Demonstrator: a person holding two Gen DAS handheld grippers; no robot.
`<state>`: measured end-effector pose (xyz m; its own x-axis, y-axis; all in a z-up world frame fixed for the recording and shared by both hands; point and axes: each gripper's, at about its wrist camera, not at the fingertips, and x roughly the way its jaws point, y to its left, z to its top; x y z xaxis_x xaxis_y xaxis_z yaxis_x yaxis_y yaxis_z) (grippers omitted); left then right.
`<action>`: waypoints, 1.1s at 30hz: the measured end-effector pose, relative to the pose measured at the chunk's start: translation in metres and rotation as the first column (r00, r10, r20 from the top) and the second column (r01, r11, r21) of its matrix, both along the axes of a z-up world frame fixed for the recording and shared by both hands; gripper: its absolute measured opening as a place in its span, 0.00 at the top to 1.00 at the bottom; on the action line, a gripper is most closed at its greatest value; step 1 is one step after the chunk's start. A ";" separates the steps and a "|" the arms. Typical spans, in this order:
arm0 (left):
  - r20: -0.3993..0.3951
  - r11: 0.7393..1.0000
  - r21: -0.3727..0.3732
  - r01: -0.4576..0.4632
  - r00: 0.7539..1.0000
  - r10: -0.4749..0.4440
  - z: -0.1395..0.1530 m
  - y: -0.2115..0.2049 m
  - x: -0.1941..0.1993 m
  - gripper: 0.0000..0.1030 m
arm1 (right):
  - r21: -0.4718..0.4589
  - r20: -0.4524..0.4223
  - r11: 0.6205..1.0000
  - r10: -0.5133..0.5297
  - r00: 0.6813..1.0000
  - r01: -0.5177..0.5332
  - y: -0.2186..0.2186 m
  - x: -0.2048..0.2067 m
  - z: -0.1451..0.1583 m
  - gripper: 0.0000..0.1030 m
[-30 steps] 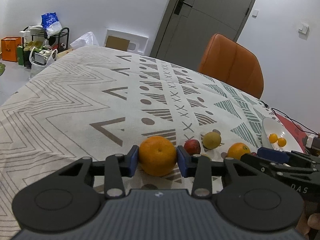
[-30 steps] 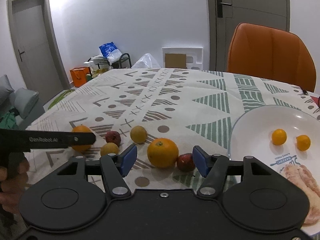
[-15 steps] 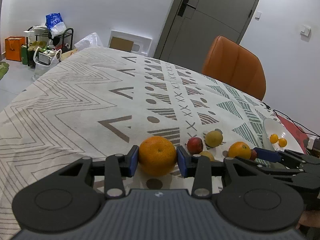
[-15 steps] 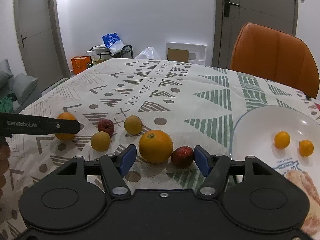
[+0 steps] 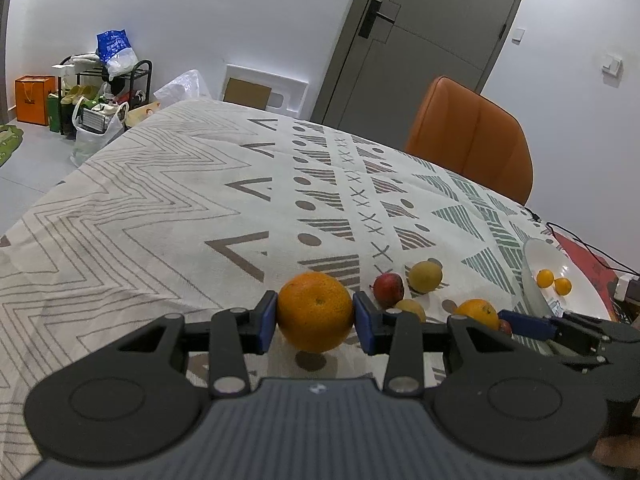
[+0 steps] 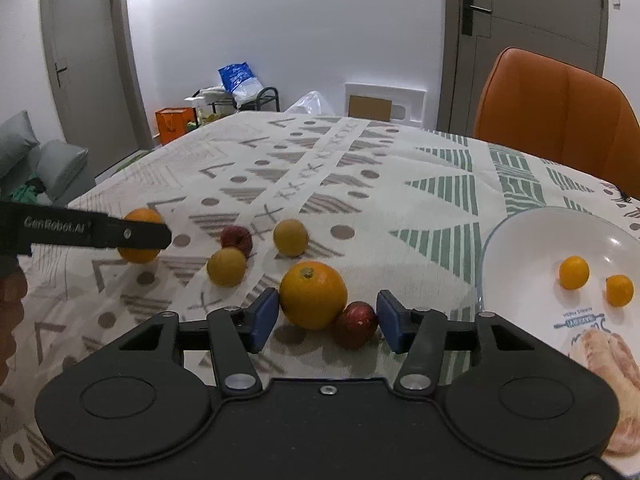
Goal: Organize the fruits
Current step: 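Close the left tool on a large orange while the right tool grasps the brown round fruit, then carry the large orange with the left tool while the right tool carries the brown fruit to the plate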
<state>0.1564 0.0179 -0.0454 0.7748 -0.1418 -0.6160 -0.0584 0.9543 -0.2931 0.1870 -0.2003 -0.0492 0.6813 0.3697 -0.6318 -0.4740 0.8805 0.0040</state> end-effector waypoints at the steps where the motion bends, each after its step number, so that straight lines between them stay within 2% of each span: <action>1: -0.001 1.000 -0.001 0.000 1.000 0.000 0.000 0.000 -0.001 0.62 | -0.002 -0.011 1.000 0.007 1.000 -0.007 0.000 -0.002 -0.001 0.50; 4: -0.003 1.000 -0.003 0.001 1.000 -0.001 -0.001 -0.002 -0.002 0.62 | -0.006 -0.019 1.000 0.022 1.000 -0.022 0.000 -0.009 -0.004 0.50; 8: -0.002 1.000 -0.002 0.006 1.000 -0.006 -0.001 -0.005 -0.005 0.62 | 0.010 -0.018 1.000 0.019 1.000 -0.019 -0.004 -0.014 -0.003 0.78; 14: 0.009 1.000 -0.002 0.011 1.000 -0.011 0.003 -0.008 -0.010 0.62 | 0.032 -0.015 0.999 0.019 1.000 -0.018 -0.009 -0.019 0.001 0.78; 19: 0.025 1.000 0.003 0.029 0.999 -0.029 0.009 -0.013 -0.012 0.62 | 0.047 0.022 0.999 0.004 1.000 -0.005 -0.014 -0.027 0.014 0.78; 33: 0.059 0.994 0.013 0.110 0.992 -0.110 0.021 -0.047 -0.009 0.62 | 0.091 0.082 0.989 -0.122 0.989 0.114 -0.050 -0.036 0.032 0.78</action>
